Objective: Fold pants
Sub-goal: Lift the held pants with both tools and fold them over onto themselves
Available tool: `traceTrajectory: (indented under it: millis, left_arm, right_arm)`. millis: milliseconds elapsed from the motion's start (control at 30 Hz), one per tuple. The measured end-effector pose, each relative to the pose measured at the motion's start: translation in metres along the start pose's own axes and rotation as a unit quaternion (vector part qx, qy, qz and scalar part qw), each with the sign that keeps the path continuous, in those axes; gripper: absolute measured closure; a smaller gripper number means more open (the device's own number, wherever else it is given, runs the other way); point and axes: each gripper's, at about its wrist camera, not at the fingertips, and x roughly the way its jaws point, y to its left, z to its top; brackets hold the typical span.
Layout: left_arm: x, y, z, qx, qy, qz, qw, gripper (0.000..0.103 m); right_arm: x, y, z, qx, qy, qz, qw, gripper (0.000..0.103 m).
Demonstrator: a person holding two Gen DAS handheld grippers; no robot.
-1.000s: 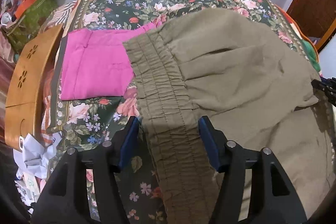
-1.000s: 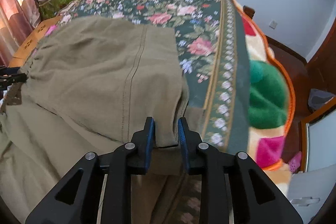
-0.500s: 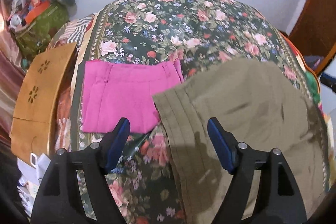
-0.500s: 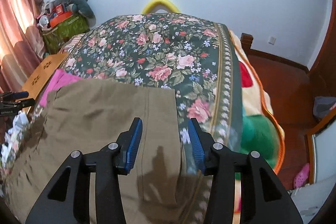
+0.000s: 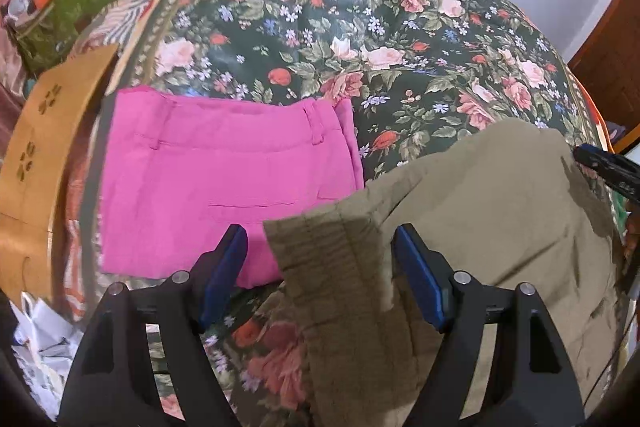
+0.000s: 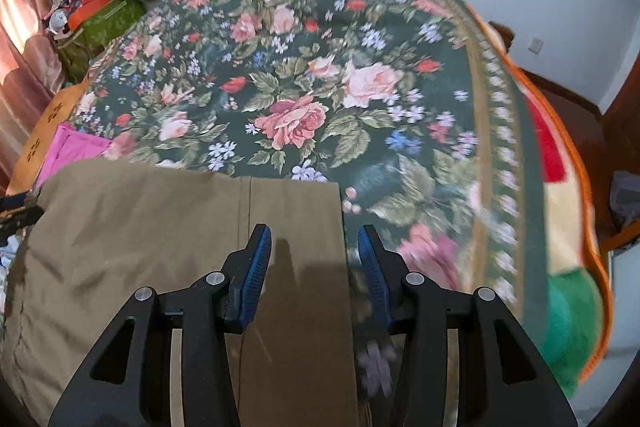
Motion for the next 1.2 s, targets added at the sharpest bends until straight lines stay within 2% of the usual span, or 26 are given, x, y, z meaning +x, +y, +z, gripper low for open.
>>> traceTrajectory:
  millis: [100, 200, 267, 300, 367, 400, 500, 700, 933, 1100, 1200]
  left_arm:
    - [0.006, -0.001, 0.002, -0.002, 0.001, -0.013, 0.9999, 0.027]
    - [0.009, -0.005, 0.002, 0.01, -0.001, -0.018, 0.9998, 0.028]
    - [0.009, -0.008, 0.001, 0.02, -0.007, -0.02, 0.9996, 0.035]
    - [0.009, -0.009, 0.001, 0.02, -0.012, -0.016, 0.9996, 0.036]
    - [0.009, -0.009, -0.001, 0.015, -0.016, -0.013, 0.9997, 0.042]
    - [0.008, -0.008, -0.002, 0.011, -0.018, -0.012, 0.9997, 0.044]
    - [0.003, -0.007, 0.0, -0.003, -0.024, -0.007, 0.9997, 0.05]
    - [-0.026, -0.015, 0.006, 0.023, -0.052, 0.019, 0.9982, 0.055]
    - [-0.093, -0.029, 0.015, 0.031, -0.116, 0.028, 0.9924, 0.056]
    - [-0.134, -0.037, 0.01, 0.042, -0.144, 0.02, 0.9885, 0.056]
    - [-0.148, -0.04, -0.006, 0.052, -0.149, 0.015, 0.9873, 0.056]
  right_arm:
    - [0.023, -0.005, 0.007, 0.026, 0.027, 0.018, 0.999, 0.062]
    - [0.033, -0.007, 0.009, 0.045, 0.022, 0.024, 0.998, 0.061]
    - [0.038, -0.002, 0.008, 0.044, 0.024, 0.012, 0.999, 0.062]
    - [0.039, 0.002, 0.008, 0.034, 0.022, 0.003, 0.999, 0.064]
    - [0.039, 0.011, 0.006, 0.012, 0.023, -0.008, 1.0, 0.084]
    - [0.038, 0.014, 0.005, 0.008, 0.021, -0.019, 1.0, 0.09]
    - [0.031, 0.009, 0.004, 0.014, 0.01, -0.019, 1.0, 0.091]
    - [-0.023, -0.005, 0.015, 0.024, -0.062, -0.026, 0.997, 0.091]
    - [-0.125, 0.005, 0.038, 0.021, -0.164, -0.017, 0.986, 0.092]
    - [-0.174, 0.008, 0.026, 0.018, -0.197, -0.009, 0.98, 0.092]
    - [-0.194, 0.012, 0.004, 0.009, -0.205, -0.009, 0.979, 0.092]
